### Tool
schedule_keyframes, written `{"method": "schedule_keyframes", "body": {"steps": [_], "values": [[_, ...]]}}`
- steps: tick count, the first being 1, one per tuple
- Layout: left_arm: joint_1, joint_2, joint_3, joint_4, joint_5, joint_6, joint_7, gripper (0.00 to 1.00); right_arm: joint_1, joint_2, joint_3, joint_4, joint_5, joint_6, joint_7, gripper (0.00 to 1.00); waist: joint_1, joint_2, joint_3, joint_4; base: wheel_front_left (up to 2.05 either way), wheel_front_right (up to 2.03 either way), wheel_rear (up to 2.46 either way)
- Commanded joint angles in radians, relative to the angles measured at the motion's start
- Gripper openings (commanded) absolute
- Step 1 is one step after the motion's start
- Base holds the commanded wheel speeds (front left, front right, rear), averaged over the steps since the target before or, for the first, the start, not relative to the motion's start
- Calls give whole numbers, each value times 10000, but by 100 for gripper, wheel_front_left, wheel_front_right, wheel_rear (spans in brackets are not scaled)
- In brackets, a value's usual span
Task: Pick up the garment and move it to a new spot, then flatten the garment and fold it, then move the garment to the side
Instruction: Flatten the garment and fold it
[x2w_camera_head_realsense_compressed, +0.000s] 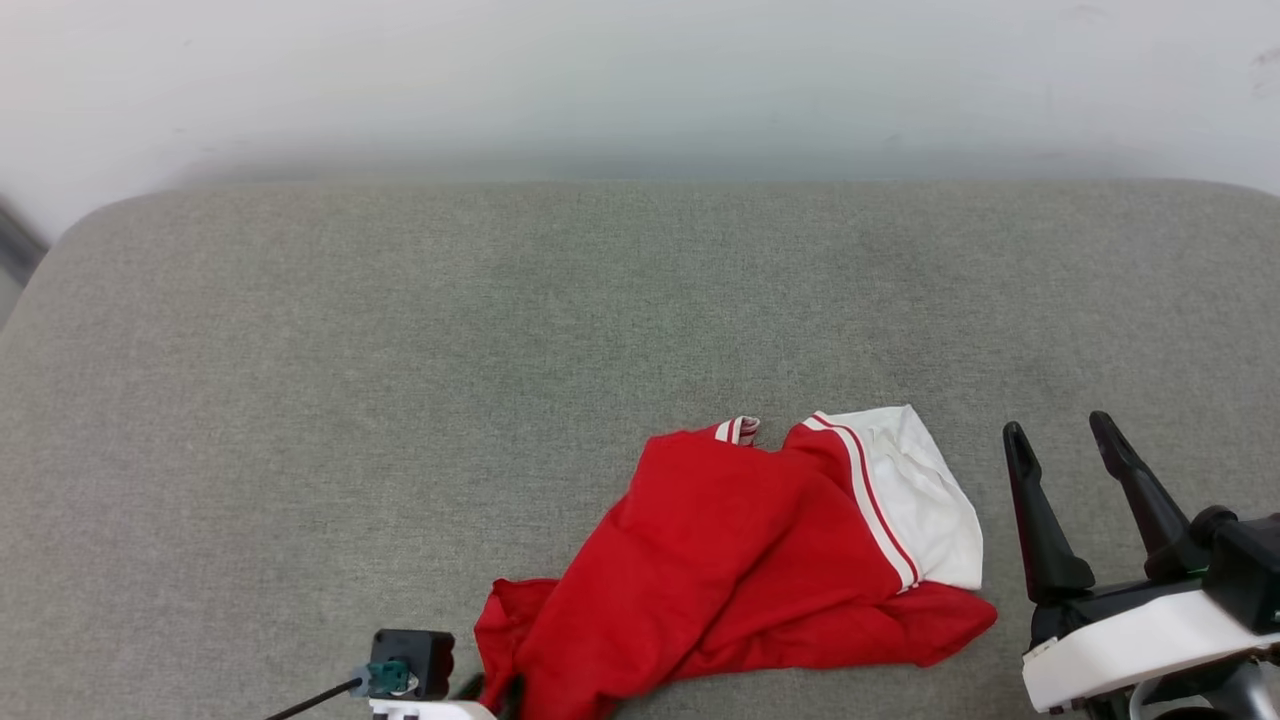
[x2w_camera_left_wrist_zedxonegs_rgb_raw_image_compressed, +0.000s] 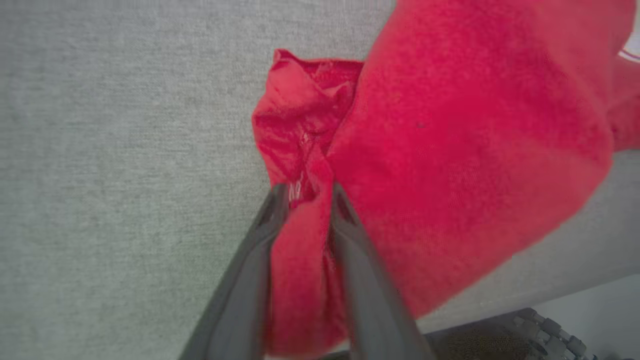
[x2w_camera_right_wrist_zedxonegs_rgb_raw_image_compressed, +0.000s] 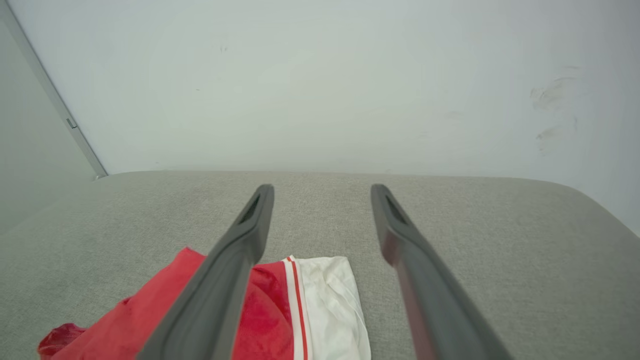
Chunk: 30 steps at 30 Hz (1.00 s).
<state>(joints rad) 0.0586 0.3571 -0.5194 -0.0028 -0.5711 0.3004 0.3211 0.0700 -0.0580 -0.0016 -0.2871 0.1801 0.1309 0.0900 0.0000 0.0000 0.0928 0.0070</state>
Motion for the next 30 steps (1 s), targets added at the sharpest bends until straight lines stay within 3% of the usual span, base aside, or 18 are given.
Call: {"method": "schedule_keyframes", "body": {"steps": [1,8,13,22,30], "values": [[-2,-26,59,-11,21,6,-117,100,111,-2,27,-47,-66,-3,13,100,0,0,-18,5,0,0,0],[-1026,-102,563,-217,523,-64,-1679,100,182,30,43,-119,-40,-3,185,100,0,0,-250,-146,0,0,0],[-2296,-158,598,-3,669,-459,-1918,100,136,52,4,-88,27,-3,273,100,0,0,-238,-388,0,0,0],[-4729,26,-392,1319,500,-2141,100,100,-139,79,-42,76,229,-3,209,100,0,0,592,-1030,0,0,0],[-5584,37,-1184,2609,414,-2895,1758,100,-410,87,-8,316,516,-3,-7,100,0,0,1321,-1341,0,0,0]]}}
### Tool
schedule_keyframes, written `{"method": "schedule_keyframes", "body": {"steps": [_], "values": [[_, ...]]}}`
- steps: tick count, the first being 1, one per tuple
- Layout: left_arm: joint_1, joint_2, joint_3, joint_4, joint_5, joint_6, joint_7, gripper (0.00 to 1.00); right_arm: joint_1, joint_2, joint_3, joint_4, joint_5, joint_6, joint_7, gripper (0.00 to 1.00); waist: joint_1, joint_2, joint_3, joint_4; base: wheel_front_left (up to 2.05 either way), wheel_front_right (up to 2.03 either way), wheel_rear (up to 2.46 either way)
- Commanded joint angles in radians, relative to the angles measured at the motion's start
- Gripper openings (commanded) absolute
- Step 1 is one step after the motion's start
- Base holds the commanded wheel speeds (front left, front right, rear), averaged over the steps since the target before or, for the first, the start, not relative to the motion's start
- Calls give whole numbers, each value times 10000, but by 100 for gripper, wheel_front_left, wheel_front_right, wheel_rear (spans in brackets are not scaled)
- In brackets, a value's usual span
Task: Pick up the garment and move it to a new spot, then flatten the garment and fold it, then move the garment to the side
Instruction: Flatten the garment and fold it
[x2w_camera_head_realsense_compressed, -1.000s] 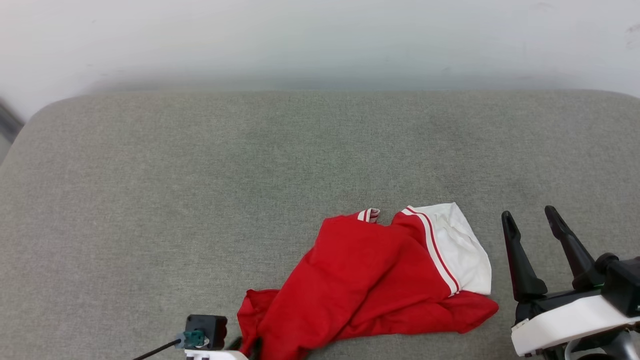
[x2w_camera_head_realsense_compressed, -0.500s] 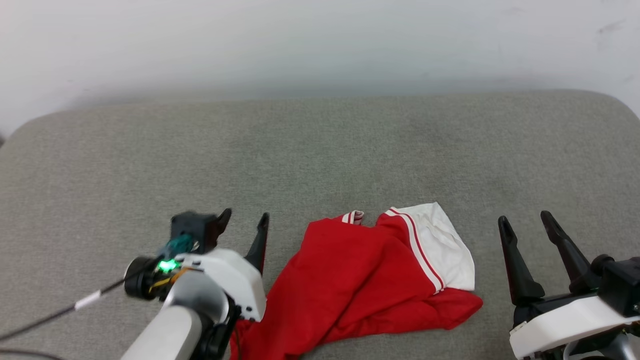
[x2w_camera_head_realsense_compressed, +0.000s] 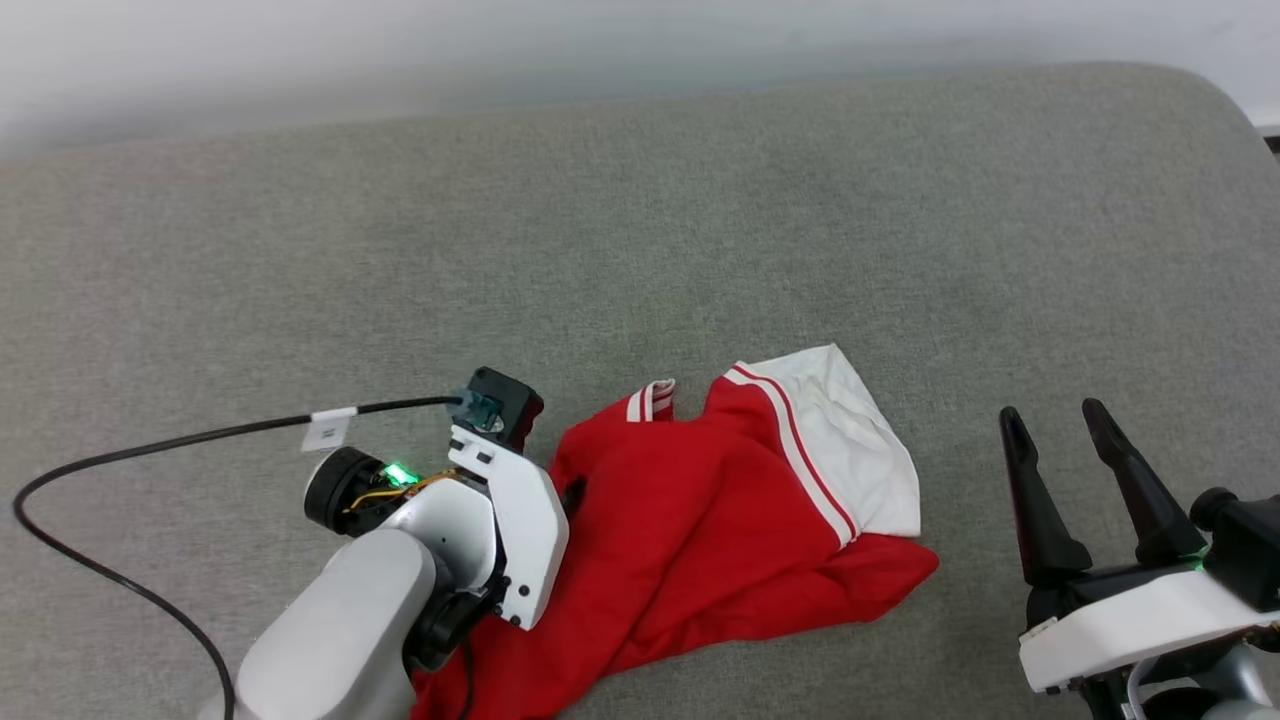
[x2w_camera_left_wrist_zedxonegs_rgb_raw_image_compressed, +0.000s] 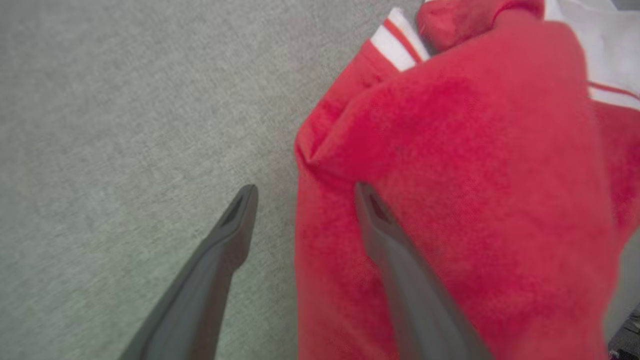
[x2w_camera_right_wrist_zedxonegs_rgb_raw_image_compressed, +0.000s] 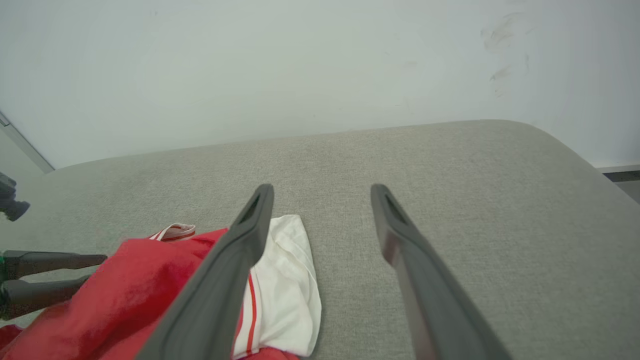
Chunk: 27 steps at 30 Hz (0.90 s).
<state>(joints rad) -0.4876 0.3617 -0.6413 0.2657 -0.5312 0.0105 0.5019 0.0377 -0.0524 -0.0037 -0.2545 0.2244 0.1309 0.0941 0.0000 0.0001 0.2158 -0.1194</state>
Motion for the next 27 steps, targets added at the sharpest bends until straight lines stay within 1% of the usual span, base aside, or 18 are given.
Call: {"method": "schedule_keyframes", "body": {"steps": [1,7,8,9,10,11,14,17,19,21,24,27], "values": [[-141,-36,-68,132,4,-42,127,100,-116,31,4,37,119,-3,-62,100,0,-1,142,-90,0,0,0],[16,-283,-818,1010,-209,-616,1121,100,-280,32,22,310,267,-3,-181,100,0,-1,213,-136,0,0,0],[10,-334,-861,1047,-245,-667,1135,58,-295,32,12,348,321,-3,-204,100,0,-1,198,-133,0,0,0],[-153,-399,-876,998,-133,-671,863,0,-305,33,-10,450,388,-3,-221,100,0,-1,97,-95,0,0,0],[-316,-371,-778,913,21,-546,552,0,-289,33,-18,486,388,-3,-215,100,0,-1,38,-76,0,0,0],[-789,-295,-460,636,519,-86,-406,0,-226,33,-14,538,455,-3,-182,100,0,-1,-149,-29,0,0,0],[-1043,-383,-282,301,1016,406,-1412,0,-146,32,-65,559,474,-3,-161,100,0,-1,-339,13,0,0,0],[-1298,-491,-331,-149,1507,688,-2237,0,-76,32,-115,524,472,-3,-109,100,0,-1,-458,39,0,0,0],[-1279,-611,-629,-411,1795,669,-2532,0,-12,33,-158,500,473,-3,-88,100,0,-1,-528,44,0,0,0],[-1069,-799,-1123,-603,2034,535,-2586,0,38,33,-189,422,469,-3,-55,100,0,-1,-559,45,0,0,0],[-671,-1074,-1990,-593,2172,118,-2336,0,78,31,-272,297,471,-3,-6,100,0,-1,-548,70,0,0,0],[-261,-1340,-2737,-241,2171,-297,-2088,0,103,31,-302,201,493,-3,23,100,0,-1,-517,108,0,0,0]]}}
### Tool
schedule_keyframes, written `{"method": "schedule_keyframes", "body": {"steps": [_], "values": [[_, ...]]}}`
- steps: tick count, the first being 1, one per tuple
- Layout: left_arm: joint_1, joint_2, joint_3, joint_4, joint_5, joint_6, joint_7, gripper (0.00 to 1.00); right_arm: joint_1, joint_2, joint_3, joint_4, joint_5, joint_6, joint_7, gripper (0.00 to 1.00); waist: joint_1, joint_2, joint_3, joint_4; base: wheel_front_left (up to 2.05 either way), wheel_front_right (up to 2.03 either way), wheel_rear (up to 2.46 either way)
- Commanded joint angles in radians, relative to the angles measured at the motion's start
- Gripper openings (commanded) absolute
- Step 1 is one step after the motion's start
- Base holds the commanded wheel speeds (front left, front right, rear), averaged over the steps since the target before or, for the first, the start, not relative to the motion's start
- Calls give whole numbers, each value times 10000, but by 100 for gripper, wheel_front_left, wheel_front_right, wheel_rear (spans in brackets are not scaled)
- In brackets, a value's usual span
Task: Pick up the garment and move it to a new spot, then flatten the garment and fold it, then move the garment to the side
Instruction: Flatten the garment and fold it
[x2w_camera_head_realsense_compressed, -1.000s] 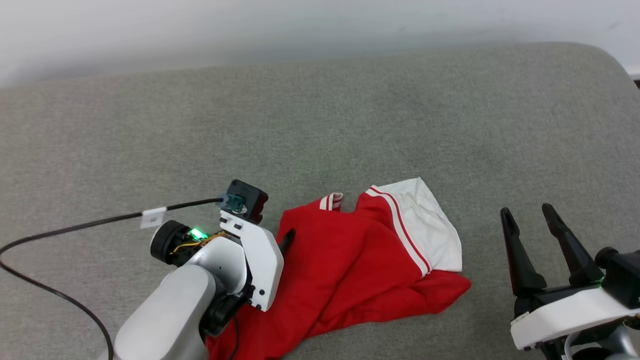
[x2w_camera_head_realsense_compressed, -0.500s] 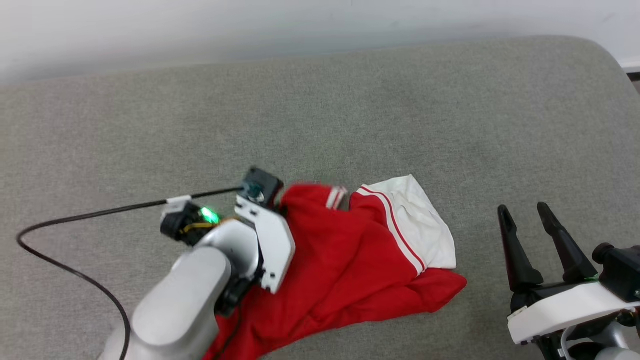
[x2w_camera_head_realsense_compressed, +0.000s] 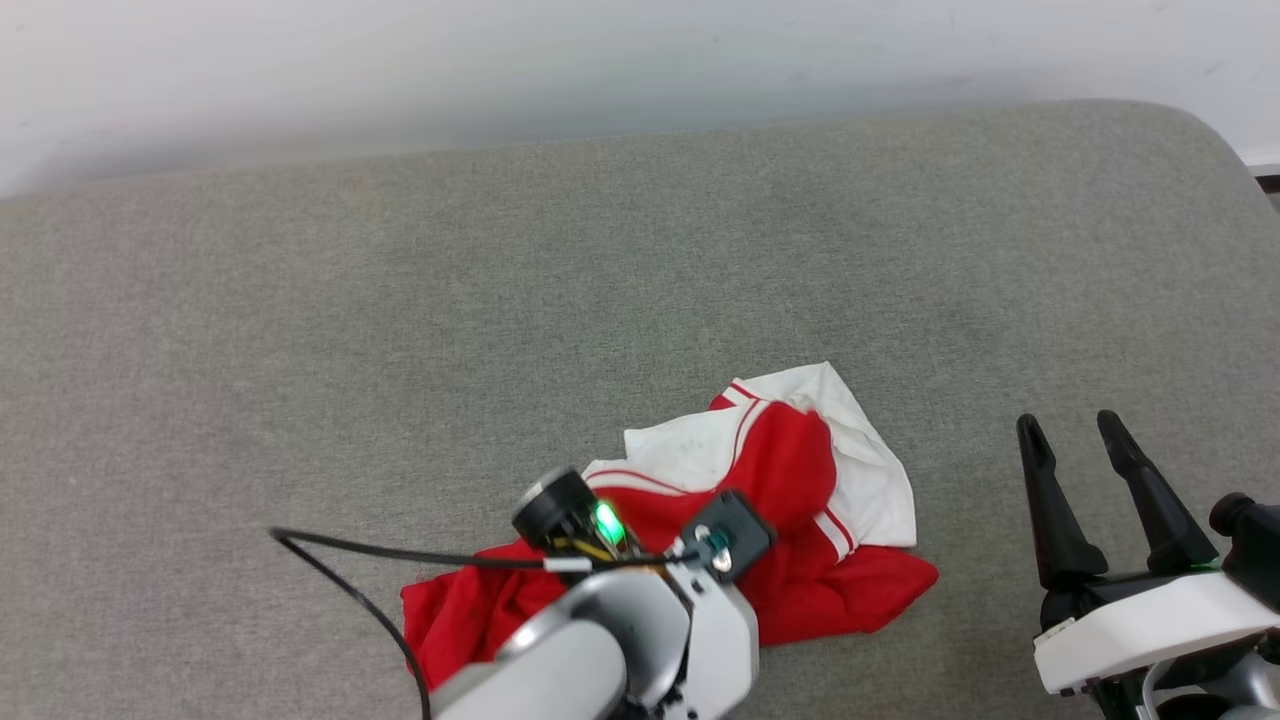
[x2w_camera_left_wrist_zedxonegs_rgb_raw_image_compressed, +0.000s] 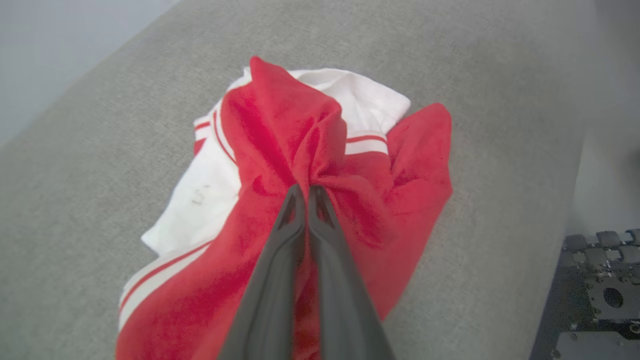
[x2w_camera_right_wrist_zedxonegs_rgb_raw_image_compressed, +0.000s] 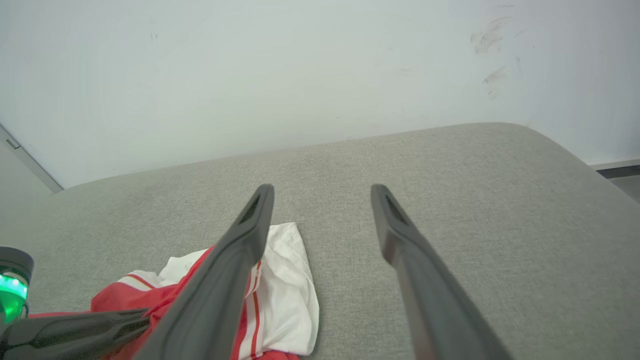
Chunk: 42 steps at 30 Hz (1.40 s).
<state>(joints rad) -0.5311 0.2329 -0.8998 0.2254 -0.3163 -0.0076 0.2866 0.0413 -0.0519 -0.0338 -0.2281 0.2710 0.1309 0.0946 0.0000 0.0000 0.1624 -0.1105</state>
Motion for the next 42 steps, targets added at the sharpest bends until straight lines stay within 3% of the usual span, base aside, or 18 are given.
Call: {"method": "schedule_keyframes", "body": {"steps": [1,4,5,6,7,11,16,21,23,30,35,41,42], "values": [[322,-141,-364,312,-48,-260,133,0,66,26,-4,-87,32,-3,11,100,0,0,27,29,0,0,0],[649,-319,-807,809,-166,-529,233,0,84,24,-12,-120,47,-3,38,100,0,0,14,70,0,0,0],[750,-380,-885,929,-256,-594,248,7,94,24,-21,-123,48,-3,48,100,0,0,-1,85,0,0,0],[775,-417,-922,998,-274,-614,185,44,99,24,-30,-130,44,-3,58,100,0,0,-14,103,0,0,0],[796,-458,-908,1021,-270,-605,-24,100,102,24,-40,-131,37,-3,66,100,0,0,-45,122,0,0,0],[930,-555,-732,856,-351,-433,-685,100,176,24,-68,-167,20,-3,82,100,0,0,-151,187,0,0,0],[1020,-392,41,49,-619,140,-1598,100,269,25,-63,-212,37,-3,144,100,0,0,-364,272,0,0,0],[607,213,1175,-492,-1107,678,-1298,100,312,25,-53,-264,114,-3,165,100,0,0,-380,308,0,0,0],[388,415,1529,-502,-1408,702,-919,100,259,25,-10,-306,127,-3,159,100,0,0,-258,284,0,0,0],[-645,986,1815,265,-2307,-29,1035,100,-55,23,115,-188,225,-3,92,100,0,0,462,-34,0,0,0],[-1079,1132,1186,890,-2529,-657,2622,100,-229,23,126,3,296,-3,-66,100,0,0,888,-227,0,0,0],[-1141,1269,188,1574,-2538,-991,4235,100,-407,23,117,204,350,-3,-180,100,0,0,1091,-278,0,0,0],[-1167,1291,21,1618,-2462,-1052,4348,67,-420,25,117,234,348,-3,-195,100,0,0,1095,-276,0,0,0]]}}
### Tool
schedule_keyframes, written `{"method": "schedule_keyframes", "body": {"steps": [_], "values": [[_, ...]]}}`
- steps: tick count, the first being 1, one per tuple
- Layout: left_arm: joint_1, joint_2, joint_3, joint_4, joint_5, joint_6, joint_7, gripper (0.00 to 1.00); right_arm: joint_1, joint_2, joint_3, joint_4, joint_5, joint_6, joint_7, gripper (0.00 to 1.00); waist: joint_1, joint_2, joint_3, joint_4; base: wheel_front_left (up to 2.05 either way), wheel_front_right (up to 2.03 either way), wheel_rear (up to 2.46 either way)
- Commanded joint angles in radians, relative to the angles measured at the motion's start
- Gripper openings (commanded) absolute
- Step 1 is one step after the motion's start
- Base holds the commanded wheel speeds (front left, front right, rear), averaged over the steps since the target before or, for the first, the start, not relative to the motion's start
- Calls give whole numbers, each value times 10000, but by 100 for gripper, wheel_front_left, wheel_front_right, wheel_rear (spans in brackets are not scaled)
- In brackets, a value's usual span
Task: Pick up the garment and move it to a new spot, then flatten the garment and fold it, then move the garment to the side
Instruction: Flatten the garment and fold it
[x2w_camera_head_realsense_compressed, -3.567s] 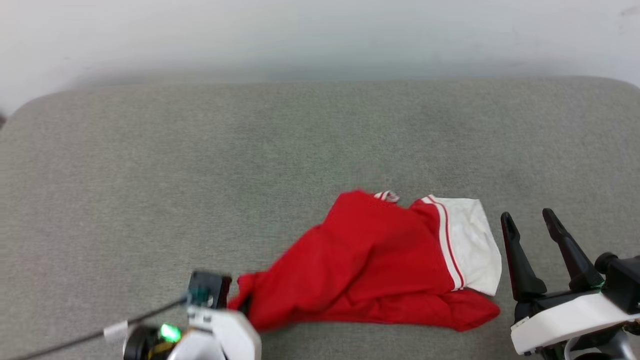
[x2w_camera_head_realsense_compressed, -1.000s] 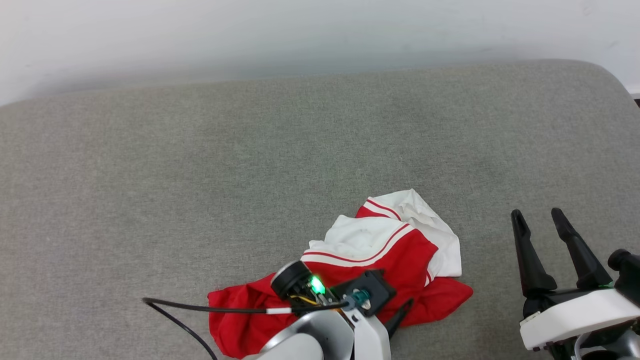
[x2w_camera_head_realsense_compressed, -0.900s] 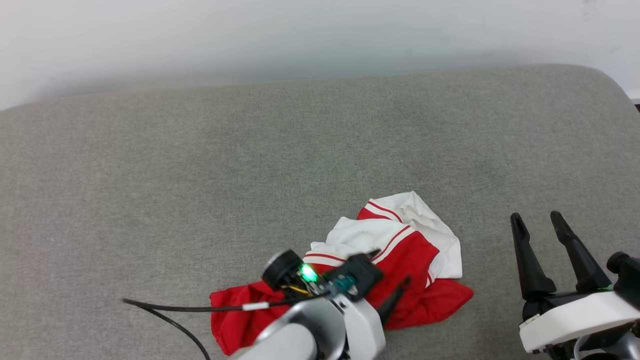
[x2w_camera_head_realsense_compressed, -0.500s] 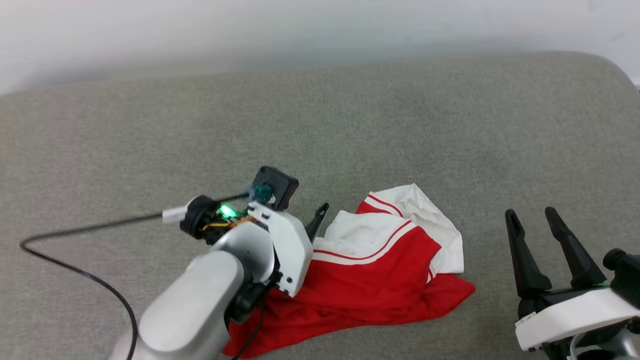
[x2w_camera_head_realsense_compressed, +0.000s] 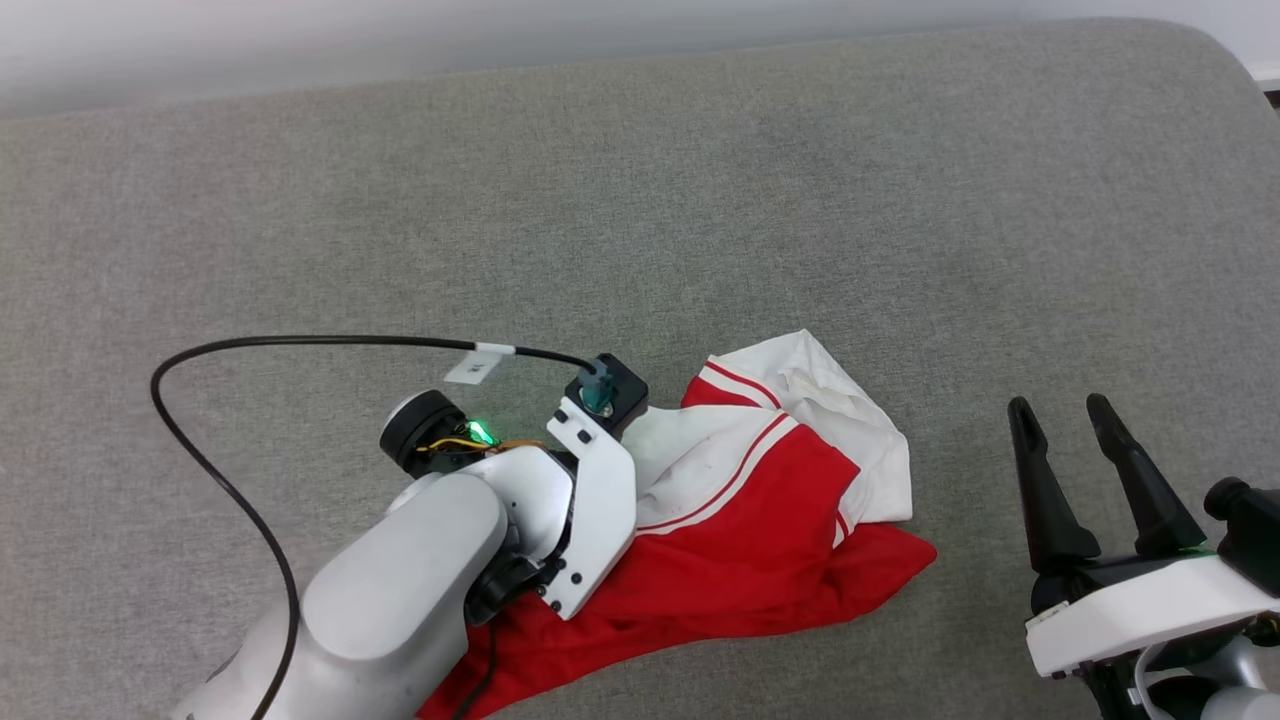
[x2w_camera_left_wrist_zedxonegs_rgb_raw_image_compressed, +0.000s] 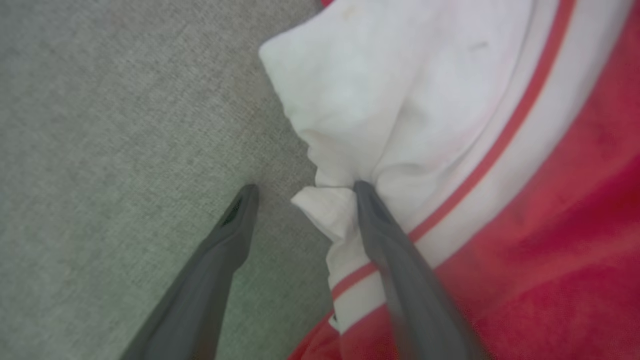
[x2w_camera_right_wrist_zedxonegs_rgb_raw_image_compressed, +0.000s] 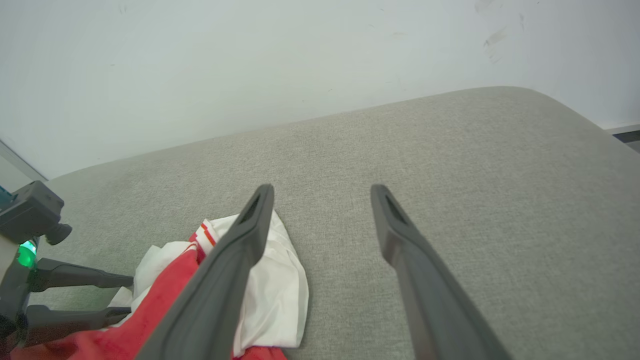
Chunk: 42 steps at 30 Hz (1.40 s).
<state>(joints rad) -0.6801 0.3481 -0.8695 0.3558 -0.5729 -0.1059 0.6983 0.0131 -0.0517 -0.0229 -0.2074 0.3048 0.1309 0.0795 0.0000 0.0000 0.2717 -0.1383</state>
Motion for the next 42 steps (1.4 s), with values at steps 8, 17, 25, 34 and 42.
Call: {"method": "schedule_keyframes", "body": {"steps": [8,17,25,34,42], "values": [[-73,90,28,-120,459,402,-1351,0,-34,22,-43,228,164,-3,-91,100,0,0,-273,159,0,0,0],[918,843,1728,-1568,290,2390,-3400,0,233,22,-154,185,108,-3,90,100,0,0,-815,650,0,0,0],[4235,1913,3576,-3219,-683,4841,-4132,0,439,20,-296,-32,45,-3,297,100,0,0,-1015,878,0,0,0],[6980,1446,4139,-2789,-2180,5188,-4446,0,510,20,-365,-165,-65,-3,505,100,0,0,-1260,884,0,0,0],[6289,1052,4587,-2529,-1662,4778,-6634,100,715,20,-548,-201,-219,-3,678,100,0,0,-1868,889,0,0,0]]}}
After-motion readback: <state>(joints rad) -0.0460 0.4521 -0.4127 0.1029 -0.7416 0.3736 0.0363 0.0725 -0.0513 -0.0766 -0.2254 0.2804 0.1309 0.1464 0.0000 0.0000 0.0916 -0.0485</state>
